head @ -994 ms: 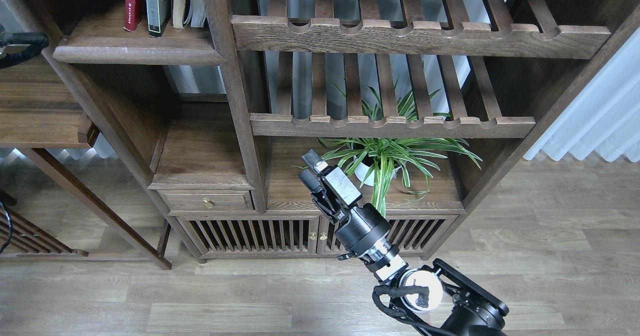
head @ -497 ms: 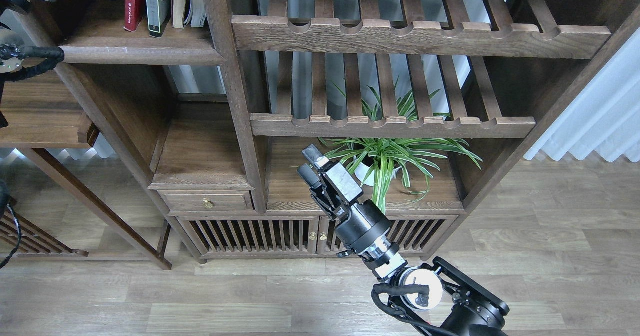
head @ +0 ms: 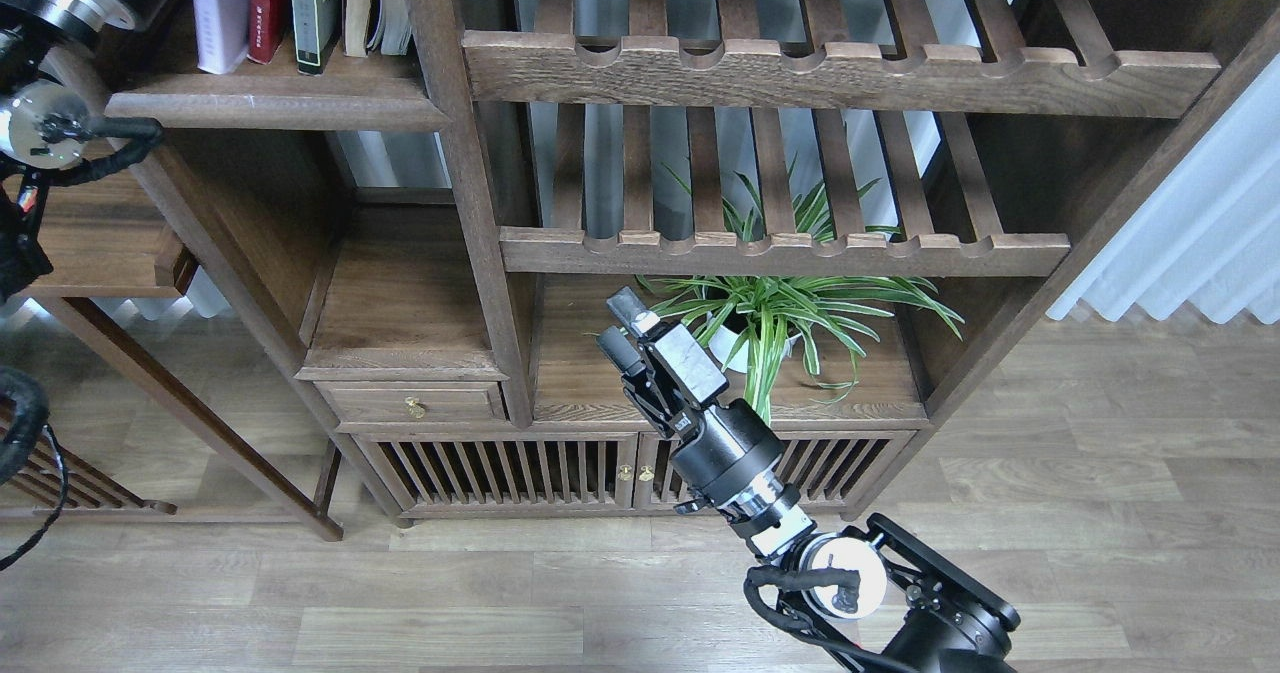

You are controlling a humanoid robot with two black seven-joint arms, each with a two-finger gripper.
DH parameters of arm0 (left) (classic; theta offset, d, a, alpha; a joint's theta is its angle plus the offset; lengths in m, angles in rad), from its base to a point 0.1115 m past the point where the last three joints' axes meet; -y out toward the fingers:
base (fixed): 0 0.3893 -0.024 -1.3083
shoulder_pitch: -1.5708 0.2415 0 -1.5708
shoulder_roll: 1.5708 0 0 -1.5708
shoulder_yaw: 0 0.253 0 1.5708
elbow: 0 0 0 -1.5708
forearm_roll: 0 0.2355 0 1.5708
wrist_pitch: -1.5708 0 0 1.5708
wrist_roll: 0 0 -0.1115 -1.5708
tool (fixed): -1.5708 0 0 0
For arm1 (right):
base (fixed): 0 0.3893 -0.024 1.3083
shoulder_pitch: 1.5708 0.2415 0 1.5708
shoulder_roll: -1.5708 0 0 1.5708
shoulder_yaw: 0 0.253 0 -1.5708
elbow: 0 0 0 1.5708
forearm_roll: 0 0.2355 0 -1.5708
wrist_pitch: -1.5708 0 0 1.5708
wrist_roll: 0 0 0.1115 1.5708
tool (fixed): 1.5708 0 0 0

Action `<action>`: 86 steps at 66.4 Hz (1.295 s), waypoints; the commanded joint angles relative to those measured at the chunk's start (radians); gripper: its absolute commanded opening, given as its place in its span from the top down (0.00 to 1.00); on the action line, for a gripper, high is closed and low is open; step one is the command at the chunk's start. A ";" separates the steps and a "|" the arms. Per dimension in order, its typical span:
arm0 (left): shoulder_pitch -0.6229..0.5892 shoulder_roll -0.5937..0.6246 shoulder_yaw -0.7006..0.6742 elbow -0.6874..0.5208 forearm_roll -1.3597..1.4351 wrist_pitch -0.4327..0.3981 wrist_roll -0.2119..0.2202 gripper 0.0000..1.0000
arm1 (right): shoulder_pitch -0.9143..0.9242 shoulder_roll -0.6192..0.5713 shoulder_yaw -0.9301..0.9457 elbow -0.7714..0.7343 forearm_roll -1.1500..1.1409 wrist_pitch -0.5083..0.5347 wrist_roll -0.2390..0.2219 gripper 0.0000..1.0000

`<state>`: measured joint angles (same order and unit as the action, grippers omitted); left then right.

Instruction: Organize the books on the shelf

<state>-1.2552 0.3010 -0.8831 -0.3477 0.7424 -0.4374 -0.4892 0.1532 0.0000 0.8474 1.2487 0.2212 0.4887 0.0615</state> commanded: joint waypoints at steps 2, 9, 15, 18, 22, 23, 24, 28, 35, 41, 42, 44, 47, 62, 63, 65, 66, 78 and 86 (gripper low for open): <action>0.002 0.003 -0.019 -0.072 -0.009 -0.001 0.001 0.29 | -0.001 0.000 0.007 0.000 0.000 0.000 0.000 0.01; 0.008 0.016 -0.028 -0.105 -0.046 -0.003 0.001 0.25 | -0.001 0.000 0.010 -0.002 0.000 0.000 0.000 0.01; 0.020 0.030 -0.030 -0.137 -0.069 -0.003 0.001 0.22 | -0.001 0.000 0.009 -0.002 0.000 0.000 0.000 0.01; 0.025 0.046 -0.033 -0.165 -0.070 -0.001 0.001 0.22 | -0.001 0.000 0.009 -0.002 0.000 0.000 0.000 0.01; 0.045 0.067 -0.040 -0.197 -0.070 -0.001 0.001 0.22 | -0.001 0.000 0.010 -0.002 0.000 0.000 0.000 0.01; 0.048 0.070 -0.042 -0.201 -0.070 -0.003 0.001 0.22 | -0.001 0.000 0.010 -0.002 0.000 0.000 0.000 0.01; 0.056 0.079 -0.045 -0.214 -0.070 -0.001 0.001 0.22 | -0.001 0.000 0.010 -0.002 0.000 0.000 0.000 0.01; 0.080 0.104 -0.056 -0.252 -0.070 -0.003 0.001 0.20 | -0.001 0.000 0.012 -0.002 0.000 0.000 0.000 0.01; 0.143 0.135 -0.091 -0.333 -0.072 -0.001 0.001 0.19 | -0.001 0.000 0.015 -0.002 0.000 0.000 0.000 0.01; 0.206 0.138 -0.137 -0.408 -0.072 -0.001 0.001 0.19 | -0.001 0.000 0.015 -0.002 0.000 0.000 0.000 0.01; 0.223 0.139 -0.151 -0.427 -0.071 -0.001 0.001 0.19 | -0.001 0.000 0.013 -0.002 0.000 0.000 0.000 0.01; 0.249 0.138 -0.169 -0.453 -0.072 -0.001 0.001 0.19 | -0.001 0.000 0.013 -0.002 0.000 0.000 0.000 0.01; 0.283 0.138 -0.191 -0.487 -0.072 -0.003 0.001 0.18 | -0.001 0.000 0.015 -0.002 0.000 0.000 0.000 0.01; 0.510 0.138 -0.266 -0.734 -0.090 -0.023 0.001 0.03 | -0.001 0.000 0.015 -0.005 0.000 0.000 0.000 0.01; 0.531 0.138 -0.272 -0.757 -0.103 -0.024 0.001 0.02 | -0.001 0.000 0.015 -0.005 0.000 0.000 0.000 0.01; 0.549 0.136 -0.277 -0.773 -0.113 -0.027 0.001 0.02 | -0.001 0.000 0.015 -0.005 -0.002 0.000 0.000 0.01; 0.571 0.136 -0.280 -0.792 -0.132 -0.033 0.001 0.02 | -0.001 0.000 0.015 -0.006 -0.002 0.000 0.000 0.01; 0.716 0.138 -0.304 -0.853 -0.187 -0.051 0.001 0.01 | -0.003 0.000 0.016 -0.012 -0.002 0.000 0.000 0.01; 0.826 0.136 -0.343 -0.855 -0.190 -0.051 0.041 0.01 | -0.009 0.000 0.016 -0.015 -0.005 0.000 0.000 0.01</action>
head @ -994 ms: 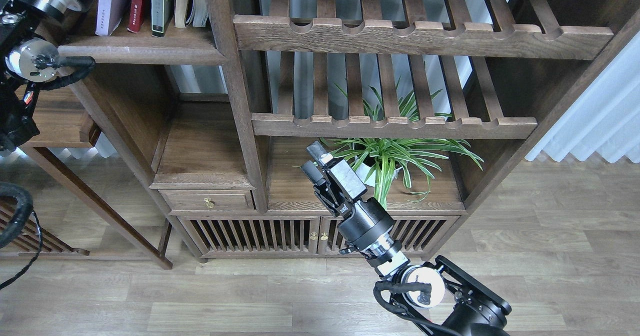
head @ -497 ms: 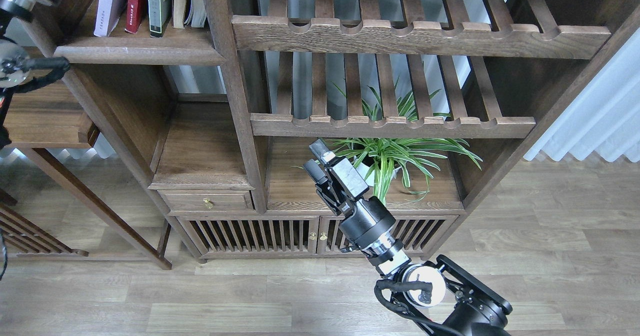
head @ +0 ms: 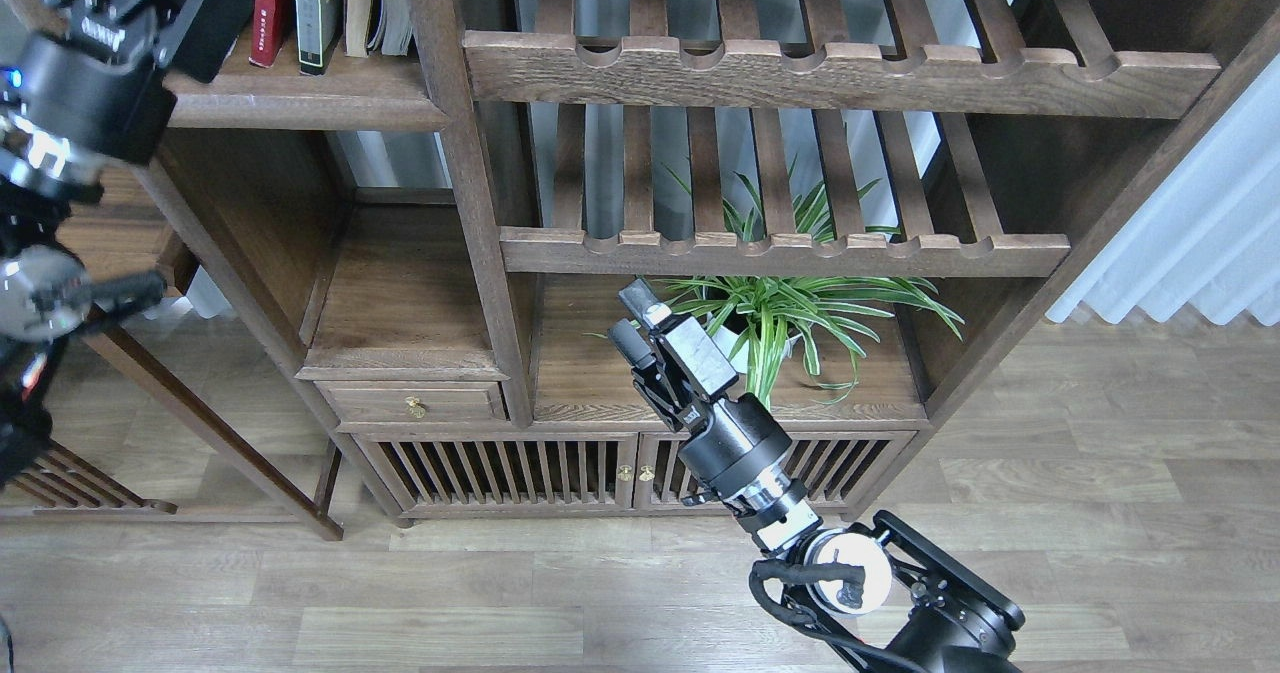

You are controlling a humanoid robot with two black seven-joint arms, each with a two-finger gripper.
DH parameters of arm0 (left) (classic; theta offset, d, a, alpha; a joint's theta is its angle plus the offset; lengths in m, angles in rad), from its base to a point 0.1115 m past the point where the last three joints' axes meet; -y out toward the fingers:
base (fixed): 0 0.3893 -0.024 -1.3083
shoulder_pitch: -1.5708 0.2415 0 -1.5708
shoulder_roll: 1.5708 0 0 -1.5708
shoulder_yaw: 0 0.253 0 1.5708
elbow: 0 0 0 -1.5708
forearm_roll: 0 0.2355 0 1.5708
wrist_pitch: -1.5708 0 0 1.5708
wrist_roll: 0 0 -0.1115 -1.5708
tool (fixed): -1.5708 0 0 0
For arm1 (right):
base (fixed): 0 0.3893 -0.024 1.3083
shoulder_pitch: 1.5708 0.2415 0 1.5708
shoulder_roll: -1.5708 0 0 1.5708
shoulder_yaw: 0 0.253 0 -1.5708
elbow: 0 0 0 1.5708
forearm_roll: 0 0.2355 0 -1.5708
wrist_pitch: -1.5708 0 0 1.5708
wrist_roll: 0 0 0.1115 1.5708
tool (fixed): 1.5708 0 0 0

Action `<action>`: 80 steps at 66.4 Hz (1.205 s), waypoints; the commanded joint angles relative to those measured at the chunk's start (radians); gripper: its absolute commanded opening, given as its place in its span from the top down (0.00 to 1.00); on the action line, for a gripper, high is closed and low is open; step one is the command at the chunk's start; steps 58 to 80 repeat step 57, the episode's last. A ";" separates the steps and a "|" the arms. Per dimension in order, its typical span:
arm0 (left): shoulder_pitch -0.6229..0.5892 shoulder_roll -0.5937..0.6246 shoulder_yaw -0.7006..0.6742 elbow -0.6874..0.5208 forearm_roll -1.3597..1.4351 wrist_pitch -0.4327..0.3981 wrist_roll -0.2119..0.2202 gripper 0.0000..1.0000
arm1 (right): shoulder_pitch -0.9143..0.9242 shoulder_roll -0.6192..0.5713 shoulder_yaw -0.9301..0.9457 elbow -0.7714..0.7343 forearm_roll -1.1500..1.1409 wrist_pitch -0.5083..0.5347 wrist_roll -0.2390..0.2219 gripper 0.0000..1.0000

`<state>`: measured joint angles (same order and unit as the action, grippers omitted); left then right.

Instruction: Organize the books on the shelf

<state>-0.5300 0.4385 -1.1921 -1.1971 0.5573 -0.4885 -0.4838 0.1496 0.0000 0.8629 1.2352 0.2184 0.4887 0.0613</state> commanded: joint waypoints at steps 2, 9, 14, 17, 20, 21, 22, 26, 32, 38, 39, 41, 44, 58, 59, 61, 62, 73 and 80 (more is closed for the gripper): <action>0.131 -0.001 -0.043 -0.006 -0.011 0.000 0.057 0.01 | -0.007 0.000 0.001 -0.003 -0.004 0.000 0.000 0.01; 0.208 -0.003 -0.076 0.008 -0.103 0.000 0.169 0.01 | -0.022 0.000 -0.001 -0.011 -0.013 0.000 -0.001 0.01; 0.229 -0.004 -0.076 0.010 -0.163 0.000 0.224 0.01 | -0.025 0.000 -0.002 -0.020 -0.014 0.000 -0.001 0.01; 0.254 -0.004 -0.072 0.010 -0.189 0.000 0.246 0.01 | -0.030 0.000 -0.004 -0.028 -0.021 0.000 -0.001 0.01; 0.283 -0.007 -0.066 0.010 -0.197 0.000 0.263 0.01 | -0.033 0.000 -0.004 -0.034 -0.027 0.000 -0.001 0.01; 0.294 -0.010 -0.061 0.010 -0.195 0.000 0.269 0.01 | -0.035 0.000 -0.004 -0.037 -0.030 0.000 -0.001 0.01; 0.300 -0.012 -0.061 0.010 -0.197 0.000 0.272 0.01 | -0.035 0.000 -0.004 -0.039 -0.031 0.000 -0.001 0.01; 0.335 -0.024 -0.050 0.010 -0.198 0.000 0.298 0.01 | -0.038 0.000 -0.007 -0.045 -0.036 0.000 -0.001 0.01; 0.376 -0.067 -0.049 0.010 -0.200 0.000 0.318 0.01 | -0.038 0.000 -0.010 -0.045 -0.036 0.000 -0.001 0.01; 0.392 -0.113 -0.047 0.010 -0.203 0.000 0.326 0.01 | -0.038 0.000 -0.012 -0.048 -0.036 0.000 -0.001 0.01; 0.393 -0.116 -0.047 0.010 -0.203 0.000 0.327 0.01 | -0.039 0.000 -0.012 -0.048 -0.036 0.000 -0.001 0.01; 0.400 -0.127 -0.044 0.010 -0.205 0.000 0.330 0.01 | -0.039 0.000 -0.015 -0.051 -0.036 0.000 -0.001 0.01; 0.404 -0.145 -0.031 0.010 -0.205 0.000 0.333 0.01 | -0.039 0.000 -0.018 -0.054 -0.036 0.000 -0.001 0.01; 0.404 -0.225 -0.006 0.016 -0.208 0.000 0.372 0.01 | -0.038 0.000 -0.022 -0.056 -0.039 0.000 -0.001 0.02; 0.404 -0.225 -0.006 0.016 -0.208 0.000 0.372 0.01 | -0.038 0.000 -0.022 -0.056 -0.039 0.000 -0.001 0.02; 0.404 -0.225 -0.006 0.016 -0.208 0.000 0.372 0.01 | -0.038 0.000 -0.022 -0.056 -0.039 0.000 -0.001 0.02; 0.404 -0.225 -0.006 0.016 -0.208 0.000 0.372 0.01 | -0.038 0.000 -0.022 -0.056 -0.039 0.000 -0.001 0.02; 0.404 -0.225 -0.006 0.016 -0.208 0.000 0.372 0.01 | -0.038 0.000 -0.022 -0.056 -0.039 0.000 -0.001 0.02; 0.404 -0.225 -0.006 0.016 -0.208 0.000 0.372 0.01 | -0.038 0.000 -0.022 -0.056 -0.039 0.000 -0.001 0.02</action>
